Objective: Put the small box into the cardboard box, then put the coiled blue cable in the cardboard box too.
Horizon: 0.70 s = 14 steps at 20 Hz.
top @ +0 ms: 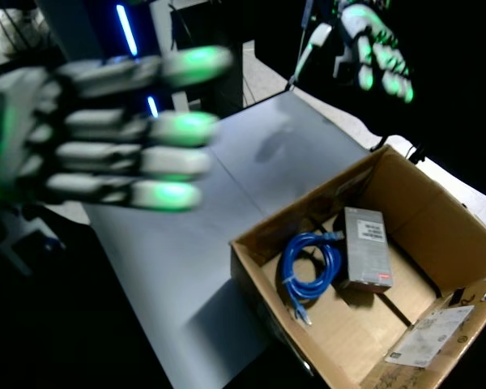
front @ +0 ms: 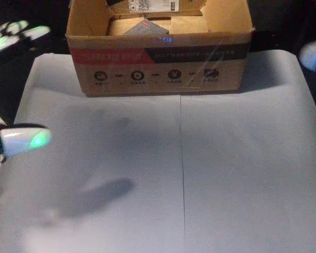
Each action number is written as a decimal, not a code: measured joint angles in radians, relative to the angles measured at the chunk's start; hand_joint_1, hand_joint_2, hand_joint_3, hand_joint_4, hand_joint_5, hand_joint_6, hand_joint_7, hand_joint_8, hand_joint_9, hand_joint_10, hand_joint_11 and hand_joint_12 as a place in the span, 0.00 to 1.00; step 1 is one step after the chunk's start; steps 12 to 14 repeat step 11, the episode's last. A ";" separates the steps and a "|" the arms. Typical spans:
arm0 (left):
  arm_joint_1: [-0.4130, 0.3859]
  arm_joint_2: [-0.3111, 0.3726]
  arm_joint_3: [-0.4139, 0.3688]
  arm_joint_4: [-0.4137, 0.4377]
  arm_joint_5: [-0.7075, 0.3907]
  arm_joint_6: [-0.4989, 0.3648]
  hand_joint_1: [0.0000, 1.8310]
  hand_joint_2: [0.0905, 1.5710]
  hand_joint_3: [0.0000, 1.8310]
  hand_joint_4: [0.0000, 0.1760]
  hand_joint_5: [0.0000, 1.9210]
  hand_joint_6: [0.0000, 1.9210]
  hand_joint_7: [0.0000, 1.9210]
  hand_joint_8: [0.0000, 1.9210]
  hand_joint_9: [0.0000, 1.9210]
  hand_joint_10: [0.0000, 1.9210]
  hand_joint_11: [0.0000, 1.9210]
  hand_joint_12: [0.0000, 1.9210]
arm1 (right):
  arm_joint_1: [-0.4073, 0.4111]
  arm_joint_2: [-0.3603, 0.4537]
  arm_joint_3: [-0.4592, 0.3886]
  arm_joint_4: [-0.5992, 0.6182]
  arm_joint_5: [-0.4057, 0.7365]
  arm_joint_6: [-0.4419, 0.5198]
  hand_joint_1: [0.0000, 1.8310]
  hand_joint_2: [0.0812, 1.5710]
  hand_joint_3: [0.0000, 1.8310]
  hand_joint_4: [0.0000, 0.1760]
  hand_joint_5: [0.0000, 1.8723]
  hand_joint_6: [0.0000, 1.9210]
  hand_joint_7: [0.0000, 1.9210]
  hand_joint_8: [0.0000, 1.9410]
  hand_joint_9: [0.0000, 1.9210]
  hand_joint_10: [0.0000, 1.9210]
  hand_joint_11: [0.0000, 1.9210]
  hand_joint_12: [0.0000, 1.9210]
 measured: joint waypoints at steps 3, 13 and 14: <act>0.058 0.000 -0.026 -0.059 -0.090 0.000 0.25 0.55 0.00 1.00 0.05 0.00 0.02 0.00 0.01 0.00 0.00 0.04 | -0.210 -0.015 -0.077 0.166 0.217 0.010 0.25 0.51 0.00 1.00 0.00 0.00 0.00 0.00 0.00 0.00 0.00 0.00; 0.112 -0.022 -0.052 -0.121 -0.192 0.000 0.24 0.57 0.00 1.00 0.03 0.00 0.05 0.00 0.03 0.01 0.00 0.00 | -0.357 -0.066 -0.094 0.245 0.357 0.183 0.28 0.52 0.00 1.00 0.00 0.00 0.00 0.00 0.00 0.00 0.00 0.00; 0.112 -0.022 -0.052 -0.121 -0.192 0.000 0.24 0.57 0.00 1.00 0.03 0.00 0.05 0.00 0.03 0.01 0.00 0.00 | -0.357 -0.066 -0.094 0.245 0.357 0.183 0.28 0.52 0.00 1.00 0.00 0.00 0.00 0.00 0.00 0.00 0.00 0.00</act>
